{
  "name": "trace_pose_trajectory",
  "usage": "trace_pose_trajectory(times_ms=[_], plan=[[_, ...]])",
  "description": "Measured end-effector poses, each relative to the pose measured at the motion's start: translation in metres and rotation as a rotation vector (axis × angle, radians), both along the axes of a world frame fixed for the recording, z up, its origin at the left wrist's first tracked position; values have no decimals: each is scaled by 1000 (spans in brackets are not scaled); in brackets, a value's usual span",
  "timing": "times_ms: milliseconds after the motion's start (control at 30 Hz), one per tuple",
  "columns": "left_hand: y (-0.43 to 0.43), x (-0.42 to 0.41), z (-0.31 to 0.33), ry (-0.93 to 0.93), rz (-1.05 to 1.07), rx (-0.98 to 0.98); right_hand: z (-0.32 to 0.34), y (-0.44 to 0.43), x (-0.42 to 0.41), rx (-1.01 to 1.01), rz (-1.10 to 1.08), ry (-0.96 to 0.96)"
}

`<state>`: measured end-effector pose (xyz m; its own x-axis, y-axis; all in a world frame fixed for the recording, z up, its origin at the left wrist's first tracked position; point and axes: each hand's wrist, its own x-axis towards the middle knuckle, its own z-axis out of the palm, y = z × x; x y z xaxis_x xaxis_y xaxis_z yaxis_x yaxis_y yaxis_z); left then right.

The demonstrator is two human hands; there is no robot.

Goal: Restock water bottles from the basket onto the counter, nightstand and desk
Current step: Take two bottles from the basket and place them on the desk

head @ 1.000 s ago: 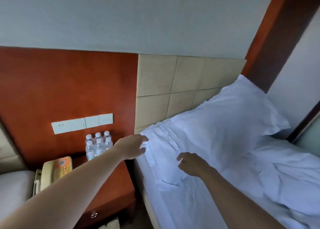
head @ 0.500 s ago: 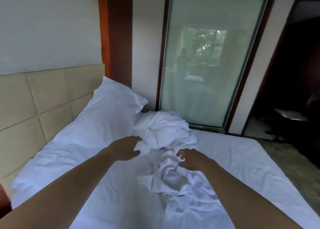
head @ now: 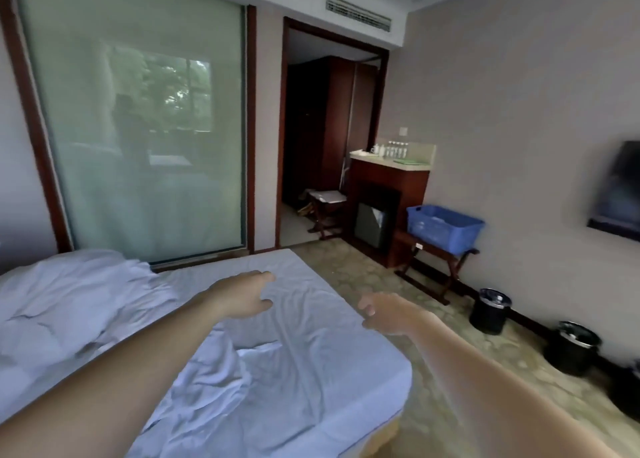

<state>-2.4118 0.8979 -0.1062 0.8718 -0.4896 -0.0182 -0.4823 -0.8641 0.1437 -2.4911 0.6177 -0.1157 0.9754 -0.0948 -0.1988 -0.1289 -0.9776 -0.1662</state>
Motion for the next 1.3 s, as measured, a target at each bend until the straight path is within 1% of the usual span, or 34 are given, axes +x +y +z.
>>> trace_pose_trajectory(times_ms=[133,233,400,600,833,1100,1300], plan=[[-108,2,1,-14,-163,27,2,-88,-28,27,-159,-18],[-176,3,-1,-23,-250,11,-2,-142,-44,36,-232,-38],[-262,6,-2,-14,-329,-10,-11,-213,-66,37,-307,-27],[-337,25,-11,-2,-398,2,-21,-275,-69,63,-415,-18],[-416,83,-18,21,-495,-4,-33,-331,-20,113,-500,-18],[-488,201,-13,55,-538,-44,-25,-399,85,104,-561,-76],[-542,281,-1,24,-563,-18,-17,-446,154,106,-606,-114]])
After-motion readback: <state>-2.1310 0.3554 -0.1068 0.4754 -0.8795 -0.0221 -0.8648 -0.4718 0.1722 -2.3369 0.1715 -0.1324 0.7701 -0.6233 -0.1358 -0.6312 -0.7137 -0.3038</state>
